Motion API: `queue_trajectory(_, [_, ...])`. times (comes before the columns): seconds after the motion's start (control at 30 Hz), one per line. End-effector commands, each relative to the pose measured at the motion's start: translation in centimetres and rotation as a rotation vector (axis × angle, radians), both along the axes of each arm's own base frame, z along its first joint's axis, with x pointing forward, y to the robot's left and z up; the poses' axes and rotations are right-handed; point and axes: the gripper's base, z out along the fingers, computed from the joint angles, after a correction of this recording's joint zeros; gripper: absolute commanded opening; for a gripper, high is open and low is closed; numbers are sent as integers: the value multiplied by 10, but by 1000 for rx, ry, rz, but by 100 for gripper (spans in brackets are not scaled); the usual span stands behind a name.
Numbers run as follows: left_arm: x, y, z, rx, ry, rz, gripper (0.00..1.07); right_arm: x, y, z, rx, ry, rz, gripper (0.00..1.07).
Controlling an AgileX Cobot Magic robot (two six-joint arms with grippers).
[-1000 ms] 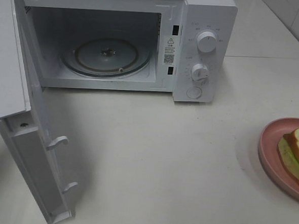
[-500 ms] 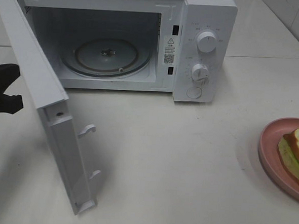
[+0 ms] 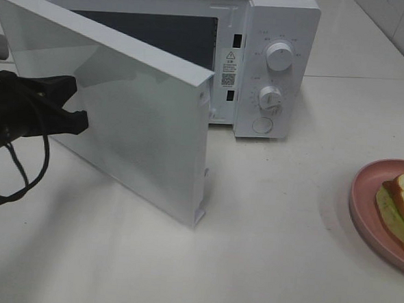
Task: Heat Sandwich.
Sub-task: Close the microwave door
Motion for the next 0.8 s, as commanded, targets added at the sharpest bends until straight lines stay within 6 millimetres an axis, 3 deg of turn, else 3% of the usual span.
queue_trajectory(0.03, [6, -10, 3, -19, -14, 22, 0, -3, 0, 1, -3, -38, -3, 76])
queue_trajectory(0.67, [37, -80, 9, 50, -26, 139, 0, -3, 0, 1, -1, -38, -5, 76])
queue_trajectory(0.8, [49, -104, 8, 67, -4, 118, 0, -3, 0, 1, -1, -38, -5, 76])
